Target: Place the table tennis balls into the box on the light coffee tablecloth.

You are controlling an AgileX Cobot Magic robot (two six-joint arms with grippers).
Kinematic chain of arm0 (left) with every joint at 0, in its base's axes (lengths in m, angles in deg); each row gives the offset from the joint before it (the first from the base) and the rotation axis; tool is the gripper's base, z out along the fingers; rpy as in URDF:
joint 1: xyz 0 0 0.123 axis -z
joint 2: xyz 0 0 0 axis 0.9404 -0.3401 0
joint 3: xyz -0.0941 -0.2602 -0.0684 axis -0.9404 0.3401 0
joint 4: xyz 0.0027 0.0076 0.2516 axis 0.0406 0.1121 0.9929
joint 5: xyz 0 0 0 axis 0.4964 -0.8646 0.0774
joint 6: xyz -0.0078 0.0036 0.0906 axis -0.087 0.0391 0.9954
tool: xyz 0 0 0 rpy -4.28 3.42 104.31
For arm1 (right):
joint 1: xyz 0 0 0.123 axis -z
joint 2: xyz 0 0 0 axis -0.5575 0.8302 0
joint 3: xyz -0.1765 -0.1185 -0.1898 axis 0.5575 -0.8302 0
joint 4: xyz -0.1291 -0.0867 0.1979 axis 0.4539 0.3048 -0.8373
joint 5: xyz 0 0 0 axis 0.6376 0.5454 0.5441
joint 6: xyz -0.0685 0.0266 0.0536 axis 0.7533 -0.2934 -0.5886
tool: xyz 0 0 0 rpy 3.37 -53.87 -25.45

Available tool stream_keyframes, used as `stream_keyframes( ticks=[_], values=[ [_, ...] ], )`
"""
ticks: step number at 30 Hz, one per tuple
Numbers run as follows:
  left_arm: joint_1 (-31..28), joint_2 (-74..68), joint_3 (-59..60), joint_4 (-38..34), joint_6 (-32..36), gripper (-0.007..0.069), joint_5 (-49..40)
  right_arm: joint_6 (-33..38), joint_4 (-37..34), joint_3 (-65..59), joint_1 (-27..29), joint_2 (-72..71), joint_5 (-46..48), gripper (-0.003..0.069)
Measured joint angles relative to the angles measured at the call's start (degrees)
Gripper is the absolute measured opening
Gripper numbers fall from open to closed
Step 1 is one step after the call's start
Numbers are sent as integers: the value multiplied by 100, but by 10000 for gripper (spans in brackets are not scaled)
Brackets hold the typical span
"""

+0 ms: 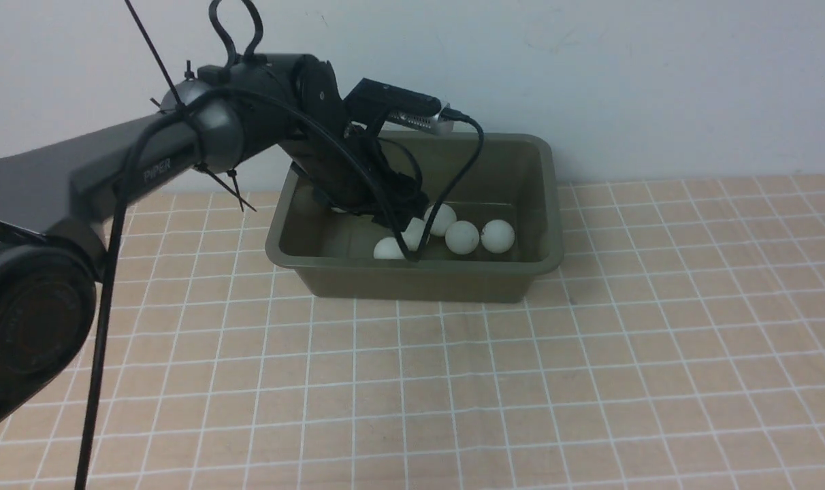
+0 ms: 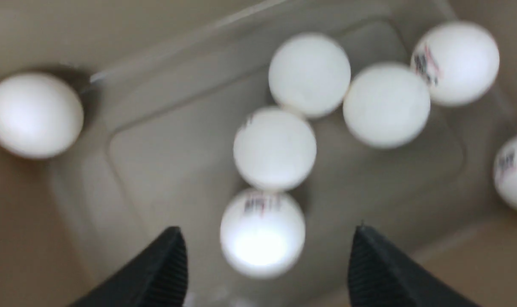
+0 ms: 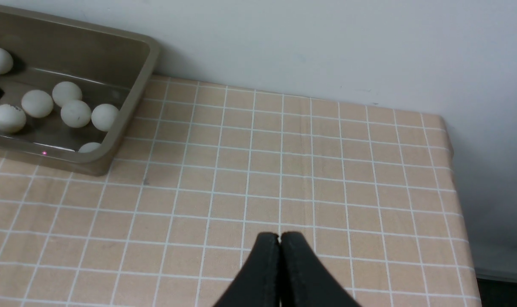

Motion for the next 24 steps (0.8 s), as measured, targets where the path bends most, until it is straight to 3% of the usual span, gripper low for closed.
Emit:
stream_keyframes(
  ticks=[5, 8, 14, 20, 24],
  values=[
    [0, 708, -122, 673, -82, 46, -1127, 35, 0, 0, -123, 0, 0, -18],
    [0, 1347, -133, 954, -227, -50, -1649, 182, 0, 0, -405, 0, 0, -18],
    [0, 2757, 535, 666, -273, -69, -1345, 354, 5, -170, -941, -32, -143, -18],
    [0, 4731, 2673, 453, -47, -69, -31, 373, 44, -1369, -1081, -354, -1095, -18],
    [0, 6356, 4954, 448, -42, -69, 869, 292, -244, -2782, -1081, -683, -2458, -18]
  ],
)
